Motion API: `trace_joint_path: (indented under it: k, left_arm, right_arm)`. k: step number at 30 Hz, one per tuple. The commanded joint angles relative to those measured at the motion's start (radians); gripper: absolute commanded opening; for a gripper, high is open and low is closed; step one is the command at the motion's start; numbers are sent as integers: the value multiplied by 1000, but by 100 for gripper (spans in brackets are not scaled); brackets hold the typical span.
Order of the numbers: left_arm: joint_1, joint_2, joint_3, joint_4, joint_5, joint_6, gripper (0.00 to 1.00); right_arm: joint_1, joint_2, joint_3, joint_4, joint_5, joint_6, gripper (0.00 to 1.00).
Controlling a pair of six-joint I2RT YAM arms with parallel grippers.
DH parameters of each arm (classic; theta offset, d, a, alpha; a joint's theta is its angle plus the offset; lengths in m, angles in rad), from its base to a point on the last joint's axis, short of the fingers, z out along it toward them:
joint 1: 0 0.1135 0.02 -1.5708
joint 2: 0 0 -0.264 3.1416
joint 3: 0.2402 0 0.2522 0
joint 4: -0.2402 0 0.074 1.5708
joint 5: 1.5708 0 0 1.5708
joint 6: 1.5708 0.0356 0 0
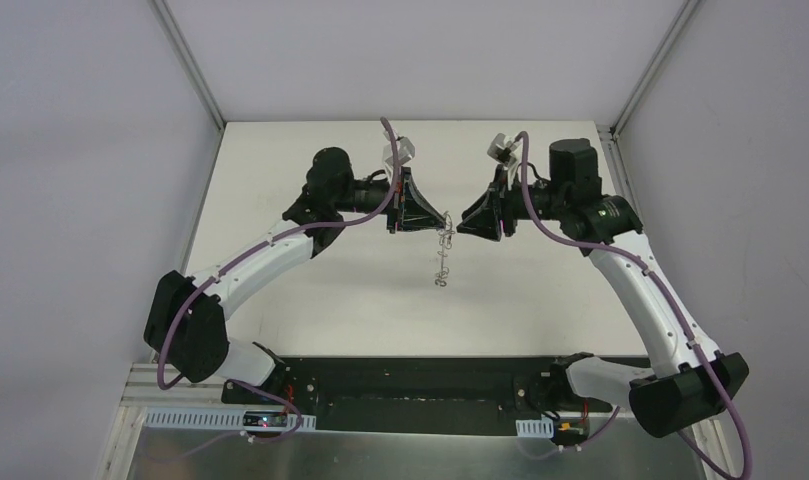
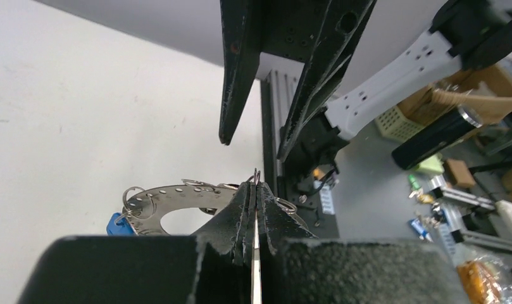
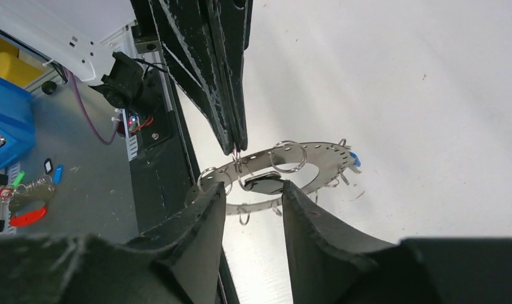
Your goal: Put the keys on the keyring
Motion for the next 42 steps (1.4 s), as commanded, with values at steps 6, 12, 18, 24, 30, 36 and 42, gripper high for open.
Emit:
trace_joint_path:
  k: [6, 12, 18, 24, 30, 36, 42]
  left_arm:
    - [4, 18, -32, 474, 14, -352, 0]
    - [4, 23, -40, 476, 10, -360, 0]
    - [3, 18, -46, 450, 11, -337, 0]
    - [2, 25, -40, 453, 8, -340, 0]
    - [2, 30, -39, 445, 6, -332, 0]
    - [2, 14, -22, 372, 42, -261, 2]
    - [2, -41, 64, -36, 57, 85, 26]
  right_arm:
    - [-32, -48, -13, 111, -79, 70, 45]
    - [-32, -20, 5, 143, -126, 106, 44]
    - [-30, -6, 12, 158, -150, 124, 38]
    - [-25, 8, -6, 182, -168, 143, 21]
    - [-14, 24, 7, 181, -194, 143, 3]
    - [25, 29, 71, 10, -138, -13, 0]
    - [102, 76, 142, -187, -37, -175, 0]
